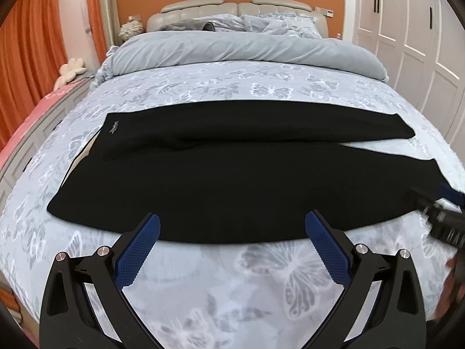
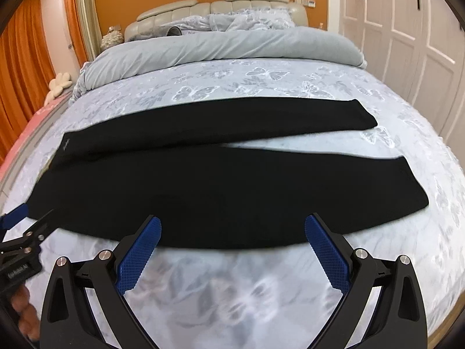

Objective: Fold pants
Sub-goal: 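Grasp the black pants' waistband corners with both grippers and lift them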

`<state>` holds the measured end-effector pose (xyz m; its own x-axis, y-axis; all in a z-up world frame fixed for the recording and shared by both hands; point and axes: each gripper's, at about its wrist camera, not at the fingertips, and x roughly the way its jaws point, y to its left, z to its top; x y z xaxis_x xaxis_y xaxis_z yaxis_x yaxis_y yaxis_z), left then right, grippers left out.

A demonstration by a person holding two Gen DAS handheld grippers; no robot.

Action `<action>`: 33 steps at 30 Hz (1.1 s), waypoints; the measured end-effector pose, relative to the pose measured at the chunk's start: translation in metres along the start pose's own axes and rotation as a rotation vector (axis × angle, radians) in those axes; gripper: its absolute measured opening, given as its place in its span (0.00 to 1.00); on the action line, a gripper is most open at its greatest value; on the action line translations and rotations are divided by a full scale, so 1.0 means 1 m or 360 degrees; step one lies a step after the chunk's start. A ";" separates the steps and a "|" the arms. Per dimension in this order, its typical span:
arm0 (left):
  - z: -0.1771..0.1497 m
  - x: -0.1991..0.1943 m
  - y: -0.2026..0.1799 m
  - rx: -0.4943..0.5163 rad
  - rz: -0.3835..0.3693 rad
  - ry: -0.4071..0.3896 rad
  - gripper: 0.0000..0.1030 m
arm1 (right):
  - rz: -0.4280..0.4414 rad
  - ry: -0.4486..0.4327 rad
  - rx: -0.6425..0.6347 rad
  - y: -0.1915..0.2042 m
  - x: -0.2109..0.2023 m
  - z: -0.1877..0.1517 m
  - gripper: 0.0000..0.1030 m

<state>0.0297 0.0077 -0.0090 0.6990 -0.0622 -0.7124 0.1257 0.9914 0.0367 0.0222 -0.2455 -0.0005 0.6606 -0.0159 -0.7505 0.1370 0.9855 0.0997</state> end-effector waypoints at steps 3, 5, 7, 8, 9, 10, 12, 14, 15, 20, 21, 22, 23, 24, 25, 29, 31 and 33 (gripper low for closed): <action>0.035 0.013 0.042 -0.0099 -0.0082 0.0034 0.95 | -0.0083 -0.0010 0.0019 -0.054 0.013 0.041 0.95; 0.059 0.031 0.072 -0.0157 -0.0060 0.0052 0.95 | -0.0129 0.0006 0.0048 -0.091 0.031 0.065 0.95; 0.088 0.064 0.115 -0.0215 0.0077 0.0056 0.95 | -0.0185 0.0098 0.0082 -0.140 0.069 0.094 0.95; 0.100 0.080 0.134 -0.0227 0.0122 0.0076 0.95 | -0.0216 0.0126 0.0108 -0.155 0.084 0.105 0.95; 0.110 0.095 0.149 -0.0242 0.0153 0.0101 0.95 | -0.0230 0.0154 0.0148 -0.179 0.105 0.120 0.95; 0.123 0.117 0.172 -0.0283 0.0203 0.0134 0.95 | -0.0216 0.0161 0.0182 -0.197 0.122 0.131 0.95; 0.145 0.159 0.213 -0.0363 0.0254 0.0190 0.95 | -0.0219 0.0168 0.0243 -0.225 0.152 0.148 0.95; 0.158 0.188 0.245 -0.0465 0.0334 0.0215 0.95 | -0.0240 0.0184 0.0288 -0.247 0.179 0.165 0.95; 0.163 0.200 0.255 -0.0491 0.0325 0.0231 0.95 | -0.0235 0.0185 0.0300 -0.253 0.190 0.172 0.95; 0.176 0.276 0.301 -0.0624 0.0330 0.0392 0.95 | -0.0283 0.0266 0.0272 -0.275 0.247 0.203 0.95; 0.175 0.287 0.304 -0.0642 0.0305 0.0437 0.95 | -0.0293 0.0313 0.0281 -0.277 0.261 0.206 0.95; 0.173 0.307 0.308 -0.0661 0.0279 0.0522 0.95 | -0.0293 0.0339 0.0288 -0.278 0.271 0.207 0.94; 0.172 0.315 0.306 -0.0630 0.0341 0.0543 0.95 | -0.0297 0.0353 0.0287 -0.278 0.278 0.206 0.94; 0.174 0.322 0.302 -0.0569 0.0373 0.0543 0.96 | -0.0276 0.0330 0.0268 -0.273 0.282 0.205 0.89; 0.176 0.323 0.299 -0.0531 0.0387 0.0527 0.88 | -0.0244 0.0291 0.0238 -0.267 0.280 0.205 0.67; 0.186 0.295 0.300 -0.0636 0.0182 0.0464 0.19 | -0.0075 0.0148 0.0257 -0.254 0.250 0.208 0.12; 0.189 0.258 0.300 -0.0615 0.0136 0.0337 0.18 | -0.0031 0.0026 0.0199 -0.246 0.212 0.210 0.12; 0.187 0.219 0.298 -0.0610 0.0044 0.0233 0.17 | 0.0047 -0.0102 0.0166 -0.240 0.164 0.207 0.12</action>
<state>0.3525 0.2681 -0.0230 0.5875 -0.0451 -0.8079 -0.1826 0.9653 -0.1867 0.2502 -0.5194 -0.0123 0.7109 -0.0011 -0.7033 0.1906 0.9629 0.1911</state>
